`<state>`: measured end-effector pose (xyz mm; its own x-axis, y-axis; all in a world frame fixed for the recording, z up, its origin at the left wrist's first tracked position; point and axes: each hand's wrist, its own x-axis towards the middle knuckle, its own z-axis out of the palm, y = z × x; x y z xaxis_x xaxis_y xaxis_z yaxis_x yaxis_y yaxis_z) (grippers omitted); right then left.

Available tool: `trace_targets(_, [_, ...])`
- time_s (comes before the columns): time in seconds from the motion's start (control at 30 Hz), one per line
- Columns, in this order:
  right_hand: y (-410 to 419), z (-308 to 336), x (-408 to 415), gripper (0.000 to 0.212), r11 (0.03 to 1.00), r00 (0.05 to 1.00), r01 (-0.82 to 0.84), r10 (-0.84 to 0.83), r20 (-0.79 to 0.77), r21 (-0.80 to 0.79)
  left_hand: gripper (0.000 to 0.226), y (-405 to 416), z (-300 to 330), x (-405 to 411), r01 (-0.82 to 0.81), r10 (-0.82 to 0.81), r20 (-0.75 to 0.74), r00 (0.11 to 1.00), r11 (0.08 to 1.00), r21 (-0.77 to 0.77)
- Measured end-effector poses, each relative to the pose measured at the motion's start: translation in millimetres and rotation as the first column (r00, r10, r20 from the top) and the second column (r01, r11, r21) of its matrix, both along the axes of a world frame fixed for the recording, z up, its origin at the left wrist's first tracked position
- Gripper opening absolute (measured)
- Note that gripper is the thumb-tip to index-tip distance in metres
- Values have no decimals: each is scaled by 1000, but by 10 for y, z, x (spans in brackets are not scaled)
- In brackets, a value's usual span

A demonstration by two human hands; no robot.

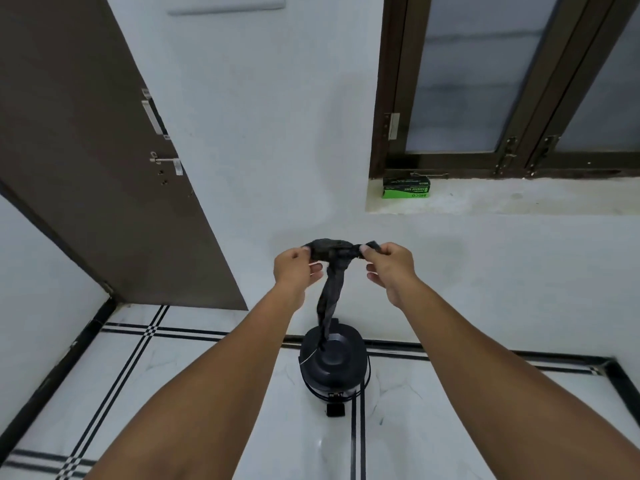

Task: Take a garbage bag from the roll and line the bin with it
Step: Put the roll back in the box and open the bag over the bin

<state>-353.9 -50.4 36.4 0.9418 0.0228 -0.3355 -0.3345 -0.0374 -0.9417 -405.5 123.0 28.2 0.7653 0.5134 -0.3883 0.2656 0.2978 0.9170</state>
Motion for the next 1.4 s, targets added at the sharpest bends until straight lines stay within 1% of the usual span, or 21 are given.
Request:
trace_targets(0.07, [15, -53, 17, 18, 997, 997, 72, -72, -31, -9, 21, 102, 6, 26, -82, 88, 15, 996, 961, -263])
trace_targets(0.1, [38, -91, 28, 14, 993, 996, 80, -83, -26, -85, 21, 123, 1, 42, -88, 105, 32, 994, 933, -348])
trace_targets(0.17, [121, -144, 10, 22, 954, 998, 36, -20, 56, -297, 22, 99, -16, 74, -54, 85, 65, 994, 920, -388])
trace_targets(0.23, [230, -172, -16, 37, 917, 976, 1, 85, 198, -398, 25, 31, -48, 121, 39, -24, 61, 998, 970, -241])
trace_targets(0.3, [327, -176, -33, 35, 868, 927, -53, 226, 298, -493, 29, -36, -72, 167, 120, -118, 35, 992, 991, -54])
trace_targets(0.37, [376, -194, -43, 29, 748, 873, -167, 415, 256, -642, 26, -68, -133, 230, 137, -138, 15, 990, 989, 53])
trace_targets(0.4, [376, -224, -37, 30, 735, 876, -207, 433, 211, -645, 22, -70, -159, 254, 139, -140, 0, 990, 986, 88])
trace_targets(0.47, [342, -311, -9, 28, 812, 926, -195, 338, 169, -550, 16, -51, -204, 273, 129, -125, -39, 991, 983, 129])
trace_targets(0.57, [260, -405, 28, 15, 934, 990, -83, 117, 77, -347, 15, 24, -204, 246, 16, -19, -47, 999, 998, -67])
trace_targets(0.67, [239, -486, 50, 10, 832, 985, -119, 167, 40, -542, 23, 56, -206, 237, -58, 49, -37, 998, 944, -325])
trace_targets(0.7, [249, -506, 55, 9, 777, 981, -122, 188, 43, -618, 23, 19, -219, 231, -38, 23, -50, 998, 948, -315])
trace_targets(0.73, [283, -507, 51, 9, 763, 978, -115, 200, 63, -636, 22, -13, -242, 230, 21, -37, -75, 997, 977, -211])
trace_targets(0.8, [343, -508, 59, 17, 865, 986, -80, 141, 88, -495, 22, -77, -282, 218, 170, -148, -155, 977, 976, 138])
trace_targets(0.87, [358, -478, 84, 24, 963, 999, 48, -42, 29, -264, 19, -83, -303, 203, 232, -176, -184, 967, 908, 349])
trace_targets(0.93, [317, -444, 121, 26, 983, 984, 153, -161, -70, -106, 14, -20, -319, 190, 284, -227, -181, 957, 863, 419])
trace_targets(1.0, [245, -417, 178, 25, 979, 967, 205, -204, -151, -13, 33, 64, -332, 169, 390, -342, -187, 921, 792, 471])
trace_targets(1.07, [188, -352, 180, 22, 989, 969, 149, -140, -202, 26, 45, 128, -346, 157, 485, -434, -234, 870, 668, 565])
trace_targets(1.17, [120, -270, 139, 9, 994, 988, -78, 68, -137, -74, 35, 226, -414, 176, 548, -451, -349, 822, 454, 703])
trace_targets(1.27, [4, -285, 99, 33, 908, 934, -358, 349, -82, -217, 13, 325, -475, 187, 520, -334, -420, 844, 312, 795])
trace_targets(1.33, [-51, -334, 92, 48, 785, 869, -479, 487, -86, -393, 11, 355, -475, 168, 512, -270, -449, 852, 254, 820])
trace_targets(1.4, [-72, -383, 95, 51, 552, 813, -507, 561, -155, -662, 10, 362, -461, 159, 512, -240, -467, 851, 182, 840])
